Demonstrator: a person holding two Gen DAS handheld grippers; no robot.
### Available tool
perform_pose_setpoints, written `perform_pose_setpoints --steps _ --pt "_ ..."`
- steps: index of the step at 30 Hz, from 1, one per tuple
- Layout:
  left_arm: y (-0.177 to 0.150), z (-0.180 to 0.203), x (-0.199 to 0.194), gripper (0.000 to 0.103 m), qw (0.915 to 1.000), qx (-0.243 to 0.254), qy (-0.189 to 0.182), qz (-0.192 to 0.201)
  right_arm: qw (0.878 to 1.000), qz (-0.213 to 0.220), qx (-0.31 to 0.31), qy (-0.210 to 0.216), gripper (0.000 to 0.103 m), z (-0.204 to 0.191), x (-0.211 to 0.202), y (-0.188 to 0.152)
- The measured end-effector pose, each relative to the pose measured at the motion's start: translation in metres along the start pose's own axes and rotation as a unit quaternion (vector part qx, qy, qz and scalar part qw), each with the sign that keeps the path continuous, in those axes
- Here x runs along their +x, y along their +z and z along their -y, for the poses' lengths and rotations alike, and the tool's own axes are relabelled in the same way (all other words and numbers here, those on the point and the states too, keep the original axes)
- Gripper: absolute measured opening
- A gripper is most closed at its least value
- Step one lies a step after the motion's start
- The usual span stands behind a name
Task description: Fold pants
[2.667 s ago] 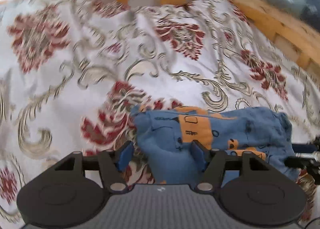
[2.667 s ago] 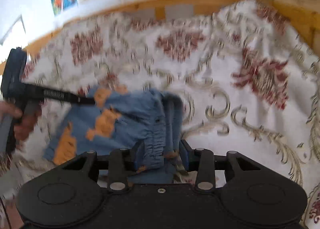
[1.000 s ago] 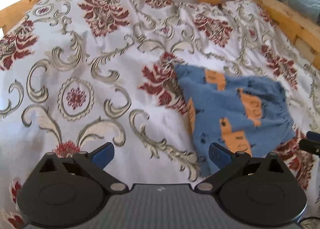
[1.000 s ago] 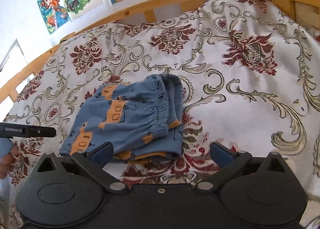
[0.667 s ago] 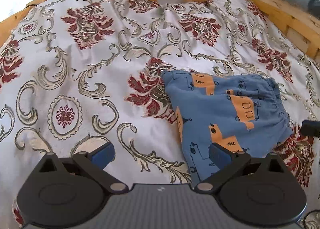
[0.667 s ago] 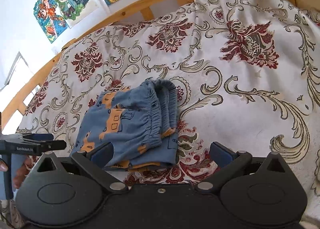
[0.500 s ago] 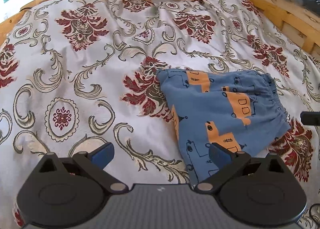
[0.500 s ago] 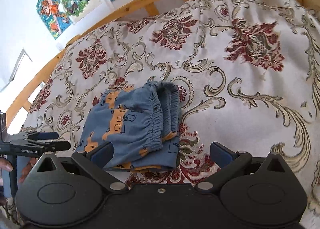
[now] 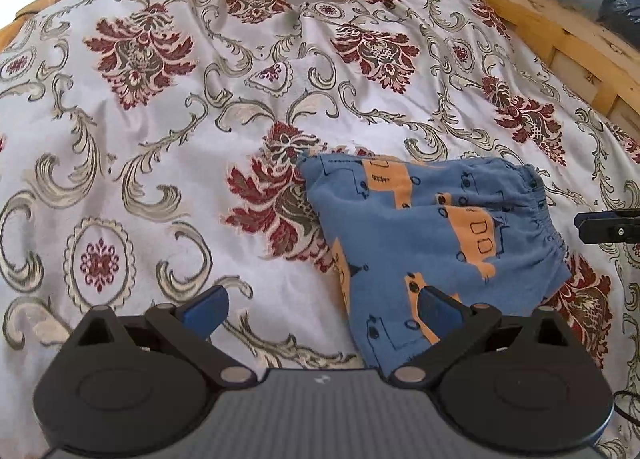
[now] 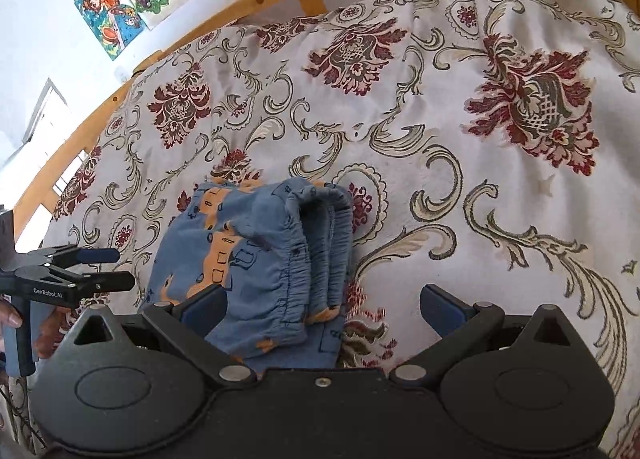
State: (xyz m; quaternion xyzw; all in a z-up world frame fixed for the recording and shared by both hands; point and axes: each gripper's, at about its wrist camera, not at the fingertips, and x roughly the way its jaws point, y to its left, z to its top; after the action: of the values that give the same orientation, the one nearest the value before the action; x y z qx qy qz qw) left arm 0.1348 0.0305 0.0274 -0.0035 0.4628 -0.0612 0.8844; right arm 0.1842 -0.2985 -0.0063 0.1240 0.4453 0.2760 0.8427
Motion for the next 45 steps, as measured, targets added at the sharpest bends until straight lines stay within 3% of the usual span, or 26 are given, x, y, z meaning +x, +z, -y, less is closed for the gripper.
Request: perform_pose_setpoints --steps 4,11,17,22,25,26,27,28,30,34,39,45 --pt "0.005 0.001 0.004 0.103 0.9998 0.007 -0.013 0.01 1.0 -0.013 -0.018 0.008 0.102 0.001 0.011 0.008" --pt "0.013 -0.006 0.02 0.103 0.9973 0.026 -0.06 0.033 0.997 -0.029 -0.016 0.071 0.102 0.015 0.026 0.029" --pt "0.018 -0.018 0.035 0.102 0.9961 -0.005 -0.087 0.006 0.992 -0.037 0.007 0.118 0.102 0.03 0.043 0.038" --pt "0.016 -0.026 0.044 0.085 0.9898 -0.041 -0.136 -0.012 0.987 -0.049 0.019 0.151 0.102 0.036 0.06 0.042" --pt "0.015 -0.024 0.051 0.058 0.9868 -0.038 -0.155 -0.028 0.983 -0.056 0.026 0.171 0.101 0.036 0.067 0.043" --pt "0.015 -0.022 0.054 0.039 0.9863 -0.034 -0.158 -0.036 0.982 -0.058 0.027 0.177 0.1 0.036 0.067 0.043" --pt "0.014 -0.022 0.057 0.031 0.9857 -0.031 -0.16 -0.042 0.981 -0.06 0.027 0.184 0.1 0.035 0.068 0.043" --pt "0.013 -0.023 0.057 0.03 0.9855 -0.033 -0.161 -0.042 0.979 -0.063 0.03 0.191 0.099 0.036 0.068 0.043" --pt "0.012 -0.027 0.058 0.019 0.9835 -0.039 -0.171 -0.043 0.976 -0.065 0.037 0.203 0.098 0.038 0.066 0.043" --pt "0.008 -0.036 0.058 0.015 0.9799 -0.043 -0.19 -0.041 0.974 -0.067 0.041 0.212 0.096 0.039 0.063 0.042" --pt "0.004 -0.055 0.066 0.015 0.9701 -0.097 -0.216 -0.053 0.976 -0.07 0.05 0.202 0.089 0.046 0.067 0.04" --pt "0.003 -0.057 0.069 0.015 0.9705 -0.087 -0.219 -0.051 0.979 -0.066 0.054 0.183 0.066 0.055 0.065 0.037"
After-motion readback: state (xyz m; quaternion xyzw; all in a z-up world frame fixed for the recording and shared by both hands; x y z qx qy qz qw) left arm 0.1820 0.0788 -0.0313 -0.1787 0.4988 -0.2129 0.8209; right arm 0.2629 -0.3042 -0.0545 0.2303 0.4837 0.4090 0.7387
